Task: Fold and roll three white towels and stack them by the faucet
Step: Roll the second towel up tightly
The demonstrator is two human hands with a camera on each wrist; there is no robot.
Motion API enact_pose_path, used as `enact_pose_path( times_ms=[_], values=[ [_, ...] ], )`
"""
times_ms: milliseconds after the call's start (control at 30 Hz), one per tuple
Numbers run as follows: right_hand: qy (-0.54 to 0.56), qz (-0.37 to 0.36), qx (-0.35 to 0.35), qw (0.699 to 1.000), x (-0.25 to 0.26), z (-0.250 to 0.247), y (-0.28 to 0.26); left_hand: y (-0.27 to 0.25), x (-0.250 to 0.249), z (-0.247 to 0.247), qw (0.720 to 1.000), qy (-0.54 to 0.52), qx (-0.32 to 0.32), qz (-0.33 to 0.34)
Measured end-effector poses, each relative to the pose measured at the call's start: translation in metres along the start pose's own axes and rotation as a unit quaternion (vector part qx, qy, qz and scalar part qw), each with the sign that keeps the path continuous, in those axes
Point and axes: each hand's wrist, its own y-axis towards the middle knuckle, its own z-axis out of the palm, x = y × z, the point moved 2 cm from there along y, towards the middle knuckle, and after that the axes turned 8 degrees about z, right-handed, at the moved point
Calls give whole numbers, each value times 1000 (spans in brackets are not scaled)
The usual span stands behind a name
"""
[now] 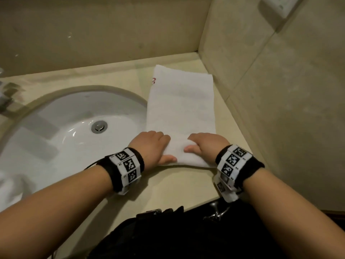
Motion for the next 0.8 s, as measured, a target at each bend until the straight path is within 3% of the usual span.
enact_pose_path(
  times_ms=[100, 200, 267, 367, 433, 500, 633, 700, 800],
  values=[
    [-56, -28, -143, 988, 2, 5, -18, 16, 14, -4, 994, -95, 56, -13],
    [-55, -93, -192, 976, 5, 12, -30, 30, 19, -11, 983, -145, 107, -22],
    [-47, -84, -171, 981, 6, 9, -23, 28, 17, -13, 988, -128, 81, -9],
    [13, -26, -70, 997, -2, -6, -3, 15, 14, -14, 997, -2, -17, 81],
    [25, -8, -16, 1000, -5, -14, 8, 15, 13, -11, 993, 60, 4, 102],
    [-10, -12, -22, 1000, -4, -20, 10, 24, 19, -11, 996, 28, 29, 78],
    [-78, -43, -135, 987, 3, -9, -6, 43, 37, -17, 985, -135, 83, 72],
    [-75, -14, -137, 988, 6, -4, -3, 46, 40, -19, 983, -135, 96, 79],
    [6, 31, -71, 997, 2, -16, 15, 39, 36, -26, 995, -47, -16, 88]
  ],
)
